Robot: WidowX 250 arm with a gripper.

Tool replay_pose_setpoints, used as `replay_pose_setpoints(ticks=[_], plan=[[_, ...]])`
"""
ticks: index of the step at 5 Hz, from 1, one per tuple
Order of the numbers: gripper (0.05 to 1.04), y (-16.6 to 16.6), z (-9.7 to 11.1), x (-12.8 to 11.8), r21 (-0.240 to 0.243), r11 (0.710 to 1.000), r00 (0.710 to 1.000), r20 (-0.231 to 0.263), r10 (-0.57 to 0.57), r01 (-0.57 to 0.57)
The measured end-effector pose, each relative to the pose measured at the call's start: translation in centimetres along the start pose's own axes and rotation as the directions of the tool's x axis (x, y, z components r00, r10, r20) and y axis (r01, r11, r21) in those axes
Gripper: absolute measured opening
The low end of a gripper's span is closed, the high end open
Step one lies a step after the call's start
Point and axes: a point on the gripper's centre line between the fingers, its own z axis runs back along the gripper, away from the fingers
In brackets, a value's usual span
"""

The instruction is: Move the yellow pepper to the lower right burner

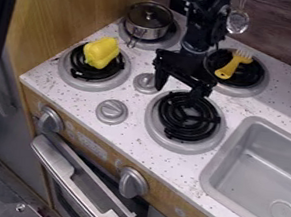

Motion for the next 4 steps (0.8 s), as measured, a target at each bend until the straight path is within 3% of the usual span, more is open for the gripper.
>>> replay_pose_setpoints(ticks=[1, 2, 3, 4], plan=[[0.997, -0.2, -1.2, -0.8, 0.000, 1.000, 0.999, -0.037, -0.004, 0.005], [0.997, 2.3, -2.2, -1.3, -0.011, 0.999, 0.997, -0.061, 0.047, -0.048], [0.997, 7.3, -2.6, -1.4, -0.012, 0.990, 0.987, -0.071, 0.143, -0.144], [0.997, 11.7, -1.1, -0.9, -0.002, 0.981, 0.981, -0.026, 0.192, -0.192]])
